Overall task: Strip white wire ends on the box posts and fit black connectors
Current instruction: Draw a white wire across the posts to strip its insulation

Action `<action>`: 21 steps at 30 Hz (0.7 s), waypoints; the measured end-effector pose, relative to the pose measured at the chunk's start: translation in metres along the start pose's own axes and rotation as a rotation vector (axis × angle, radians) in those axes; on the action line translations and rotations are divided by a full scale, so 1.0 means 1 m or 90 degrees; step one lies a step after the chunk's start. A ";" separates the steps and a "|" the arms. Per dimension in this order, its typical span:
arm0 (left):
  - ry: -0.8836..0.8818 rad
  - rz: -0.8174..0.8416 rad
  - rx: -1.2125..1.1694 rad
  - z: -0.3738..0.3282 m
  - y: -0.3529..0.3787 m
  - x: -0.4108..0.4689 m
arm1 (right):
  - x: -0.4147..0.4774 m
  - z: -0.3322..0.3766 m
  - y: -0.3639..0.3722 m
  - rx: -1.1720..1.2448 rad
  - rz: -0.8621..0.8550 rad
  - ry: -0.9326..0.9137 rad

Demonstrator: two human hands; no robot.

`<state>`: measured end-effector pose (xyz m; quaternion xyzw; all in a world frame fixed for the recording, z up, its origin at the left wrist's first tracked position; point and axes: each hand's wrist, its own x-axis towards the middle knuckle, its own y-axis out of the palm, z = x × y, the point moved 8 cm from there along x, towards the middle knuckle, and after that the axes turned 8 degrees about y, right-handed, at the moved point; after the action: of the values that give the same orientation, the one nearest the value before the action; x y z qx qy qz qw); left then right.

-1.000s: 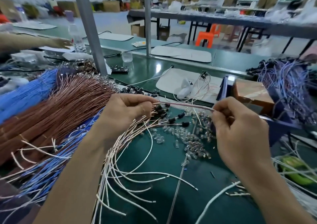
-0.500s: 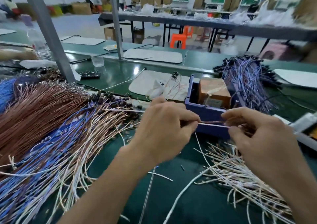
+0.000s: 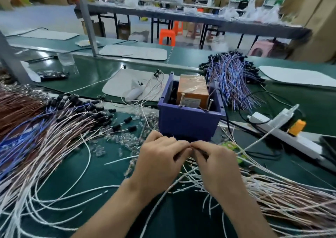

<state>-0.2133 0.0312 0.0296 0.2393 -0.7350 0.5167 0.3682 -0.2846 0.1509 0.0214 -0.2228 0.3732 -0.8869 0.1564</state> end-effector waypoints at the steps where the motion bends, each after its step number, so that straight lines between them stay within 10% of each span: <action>1: 0.002 -0.004 0.033 0.005 -0.005 -0.002 | -0.001 -0.004 0.007 0.045 0.011 0.018; 9: -0.050 -0.106 0.225 0.029 -0.041 -0.003 | -0.005 -0.022 -0.009 0.214 -0.048 0.113; 14: 0.066 -0.070 0.210 -0.002 -0.025 0.000 | -0.021 0.013 -0.039 -0.041 -0.269 -0.039; 21: 0.093 -0.082 0.091 -0.014 -0.013 -0.003 | -0.011 0.044 -0.019 -0.009 -0.107 -0.116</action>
<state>-0.1982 0.0398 0.0374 0.2734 -0.6505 0.5590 0.4354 -0.2543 0.1423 0.0598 -0.3340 0.3437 -0.8704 0.1132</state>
